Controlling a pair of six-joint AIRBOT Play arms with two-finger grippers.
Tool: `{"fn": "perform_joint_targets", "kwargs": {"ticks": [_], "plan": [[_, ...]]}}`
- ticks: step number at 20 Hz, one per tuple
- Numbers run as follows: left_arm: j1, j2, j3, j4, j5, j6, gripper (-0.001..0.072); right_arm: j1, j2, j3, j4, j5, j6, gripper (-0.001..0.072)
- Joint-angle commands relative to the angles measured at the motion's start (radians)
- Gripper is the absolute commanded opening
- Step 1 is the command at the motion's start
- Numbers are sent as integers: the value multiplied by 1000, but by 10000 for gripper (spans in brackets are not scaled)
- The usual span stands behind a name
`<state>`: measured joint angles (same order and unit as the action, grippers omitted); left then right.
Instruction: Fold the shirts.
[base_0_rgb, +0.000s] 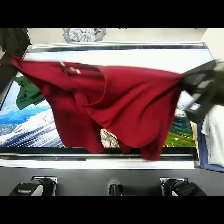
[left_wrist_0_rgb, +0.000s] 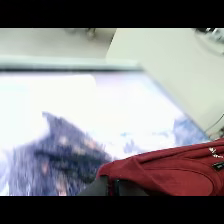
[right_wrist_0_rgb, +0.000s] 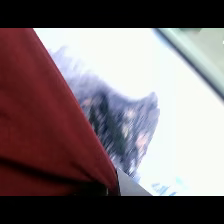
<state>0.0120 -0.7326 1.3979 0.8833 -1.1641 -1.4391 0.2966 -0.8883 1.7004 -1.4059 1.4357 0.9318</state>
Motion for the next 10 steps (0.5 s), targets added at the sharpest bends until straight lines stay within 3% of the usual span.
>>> {"fn": "perform_joint_targets", "kwargs": {"ticks": [1,6,10], "plan": [[1,-42,-209,20,8,-46,25,0,-203,-53,45,-18,-114,54],[1,-345,-333,18,219,-24,25,0,-621,-66,346,-389,-274,54],[1,-644,-304,15,305,-15,26,0,-804,-66,480,-512,-230,55]]}}
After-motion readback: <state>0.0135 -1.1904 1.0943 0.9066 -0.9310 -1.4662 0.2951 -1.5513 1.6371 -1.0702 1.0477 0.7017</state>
